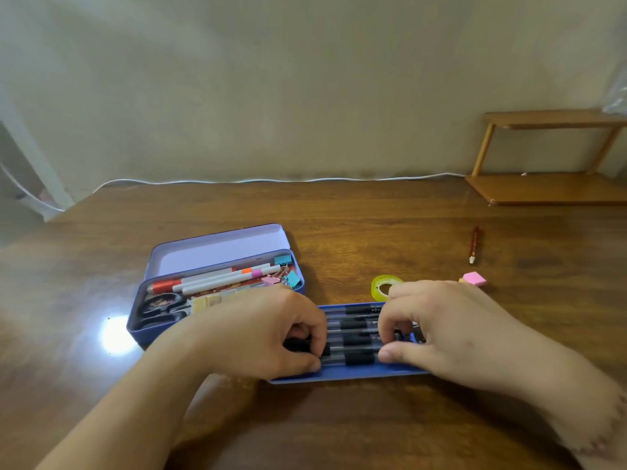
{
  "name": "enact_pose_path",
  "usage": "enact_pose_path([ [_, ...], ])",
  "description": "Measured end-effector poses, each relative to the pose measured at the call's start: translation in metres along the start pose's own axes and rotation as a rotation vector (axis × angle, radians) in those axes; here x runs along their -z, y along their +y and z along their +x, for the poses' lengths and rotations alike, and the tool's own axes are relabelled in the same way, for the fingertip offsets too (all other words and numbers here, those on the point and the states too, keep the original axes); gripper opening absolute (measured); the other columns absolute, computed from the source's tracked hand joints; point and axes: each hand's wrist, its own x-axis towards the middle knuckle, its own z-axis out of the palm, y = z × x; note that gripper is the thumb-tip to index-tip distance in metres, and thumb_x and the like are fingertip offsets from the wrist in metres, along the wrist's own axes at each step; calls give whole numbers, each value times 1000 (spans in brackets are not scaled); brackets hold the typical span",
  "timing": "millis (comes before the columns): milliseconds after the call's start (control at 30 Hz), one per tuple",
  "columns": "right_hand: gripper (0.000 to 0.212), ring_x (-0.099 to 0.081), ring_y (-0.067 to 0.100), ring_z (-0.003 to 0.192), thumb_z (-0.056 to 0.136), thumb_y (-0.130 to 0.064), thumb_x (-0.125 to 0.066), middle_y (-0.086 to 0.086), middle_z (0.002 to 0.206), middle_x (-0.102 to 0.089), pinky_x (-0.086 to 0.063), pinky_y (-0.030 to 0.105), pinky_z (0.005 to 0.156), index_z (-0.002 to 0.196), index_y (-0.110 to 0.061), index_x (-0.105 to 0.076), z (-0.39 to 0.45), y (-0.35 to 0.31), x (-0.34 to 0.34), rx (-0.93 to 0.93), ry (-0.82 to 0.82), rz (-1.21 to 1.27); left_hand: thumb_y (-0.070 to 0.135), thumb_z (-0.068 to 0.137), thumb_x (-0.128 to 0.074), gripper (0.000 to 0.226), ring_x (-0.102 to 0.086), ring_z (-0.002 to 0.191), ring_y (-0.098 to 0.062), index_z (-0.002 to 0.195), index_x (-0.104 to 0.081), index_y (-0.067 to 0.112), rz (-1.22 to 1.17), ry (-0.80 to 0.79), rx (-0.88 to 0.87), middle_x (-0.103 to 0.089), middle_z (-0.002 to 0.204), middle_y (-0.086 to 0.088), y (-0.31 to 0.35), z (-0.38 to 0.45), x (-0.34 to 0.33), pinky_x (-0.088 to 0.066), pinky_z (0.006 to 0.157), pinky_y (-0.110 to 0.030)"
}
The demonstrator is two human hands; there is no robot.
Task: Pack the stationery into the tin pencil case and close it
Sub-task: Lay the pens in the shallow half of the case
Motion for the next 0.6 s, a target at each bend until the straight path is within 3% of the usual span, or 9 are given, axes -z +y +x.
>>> enact_pose_path([
  [100,40,-56,-2,75,71,-76,-45,-23,79,-61,-47,24,62,87,-43,-60,4,14,0,-73,12,49,46,80,-71,13,-61,81,2,89,-64,38,13,5,-8,-63,88,23,-1,0,0,-51,65,-18],
  [200,30,-58,5,93,81,-68,-42,-22,96,-64,-52,38,77,94,-50,-61,10,59,5,-269,219,145,50,79,-69,17,-60,84,5,90,-64,38,50,27,-25,-62,90,26,-1,-1,1,-49,66,-13],
  [267,42,-45,20,120,88,-65,-33,-12,125,-56,-45,46,94,123,-52,-53,11,92,8,-508,150,39,53,79,-67,19,-60,83,4,89,-63,38,51,40,-28,-62,90,25,-1,-1,1,-48,65,-15],
  [333,53,-32,26,133,92,-65,-27,-5,142,-44,-36,51,102,137,-45,-46,12,115,2,-715,-14,-34,54,80,-66,18,-60,82,3,87,-63,38,48,51,-34,-63,88,24,-1,0,0,-48,63,-14],
  [400,49,-45,27,122,94,-60,-36,-1,133,-55,-42,47,94,129,-35,-59,14,123,-3,-785,30,-26,53,82,-64,16,-60,82,3,87,-63,38,40,70,-45,-64,85,23,0,0,1,-48,64,-13],
  [433,43,-55,23,102,94,-54,-46,2,115,-65,-47,40,82,119,-28,-69,16,124,-4,-807,124,-8,52,84,-63,15,-61,82,2,87,-63,37,34,90,-49,-64,84,22,-1,-1,1,-49,64,-14],
  [500,26,-50,13,71,89,-38,-66,3,86,-67,-43,28,62,98,-16,-77,18,128,-2,-867,274,21,51,86,-60,15,-61,80,-2,87,-63,36,51,156,-43,-66,83,19,-1,1,1,-50,64,-21],
  [600,15,-56,22,85,80,-21,-79,8,97,-71,-50,34,70,93,-14,-76,18,127,0,-893,338,17,47,87,-58,13,-57,75,-1,83,-63,35,100,298,-33,-62,76,20,-3,2,1,-46,61,-20],
])
